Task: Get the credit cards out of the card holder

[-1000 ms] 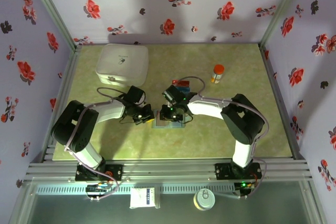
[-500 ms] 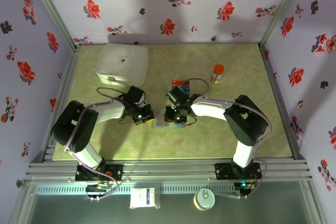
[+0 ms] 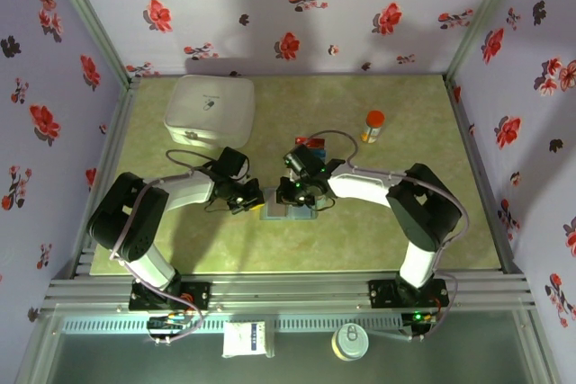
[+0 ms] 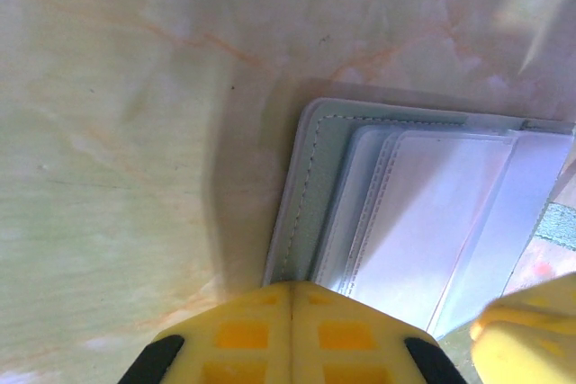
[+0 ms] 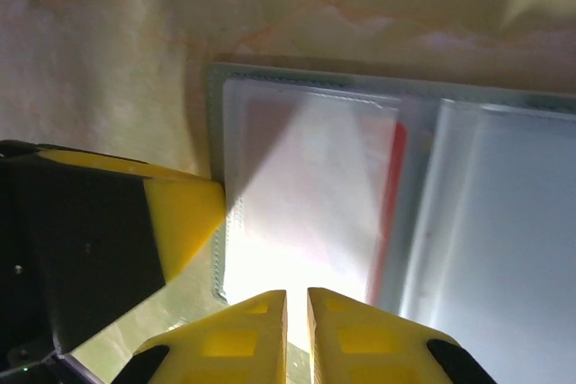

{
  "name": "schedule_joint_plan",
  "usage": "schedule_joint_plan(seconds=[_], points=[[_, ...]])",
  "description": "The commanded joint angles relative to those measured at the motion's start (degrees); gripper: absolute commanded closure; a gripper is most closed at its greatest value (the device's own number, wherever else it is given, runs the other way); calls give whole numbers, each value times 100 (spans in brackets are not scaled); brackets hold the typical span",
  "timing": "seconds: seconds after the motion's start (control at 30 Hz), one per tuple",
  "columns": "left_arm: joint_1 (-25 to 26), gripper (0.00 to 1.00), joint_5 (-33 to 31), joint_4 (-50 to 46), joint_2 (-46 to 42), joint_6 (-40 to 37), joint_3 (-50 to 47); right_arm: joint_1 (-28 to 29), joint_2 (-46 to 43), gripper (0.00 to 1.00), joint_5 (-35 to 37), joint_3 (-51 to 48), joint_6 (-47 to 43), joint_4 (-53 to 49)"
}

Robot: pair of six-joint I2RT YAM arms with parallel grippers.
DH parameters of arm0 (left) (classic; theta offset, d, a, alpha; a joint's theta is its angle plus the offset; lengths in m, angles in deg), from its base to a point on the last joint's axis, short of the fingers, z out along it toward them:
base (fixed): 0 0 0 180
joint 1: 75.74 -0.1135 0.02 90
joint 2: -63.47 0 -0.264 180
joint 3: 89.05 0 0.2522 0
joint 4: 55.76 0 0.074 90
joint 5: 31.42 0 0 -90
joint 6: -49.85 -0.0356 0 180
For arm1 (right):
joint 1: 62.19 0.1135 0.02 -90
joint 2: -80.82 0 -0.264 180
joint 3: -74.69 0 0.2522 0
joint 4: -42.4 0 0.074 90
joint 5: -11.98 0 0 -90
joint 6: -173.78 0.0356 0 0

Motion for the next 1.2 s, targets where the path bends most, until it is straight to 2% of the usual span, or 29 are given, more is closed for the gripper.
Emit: schedule_joint_plan(seconds=[0.0,0.33,0.9,1.17], points=[[-32,100,-116,-343,-86,-158,34,-29,178,85,-75,105,98,49],[-76,100,-107,-345,-70,-180,-10,-130,1,85,257,-153,63,-244],[-112,100,-85,-469,-357,-117,188,-352,-30,86,0,-480,-8,-23],[-111,100,137,-303,-556,102,319,-361,-11,86,-16,-560,1,58]])
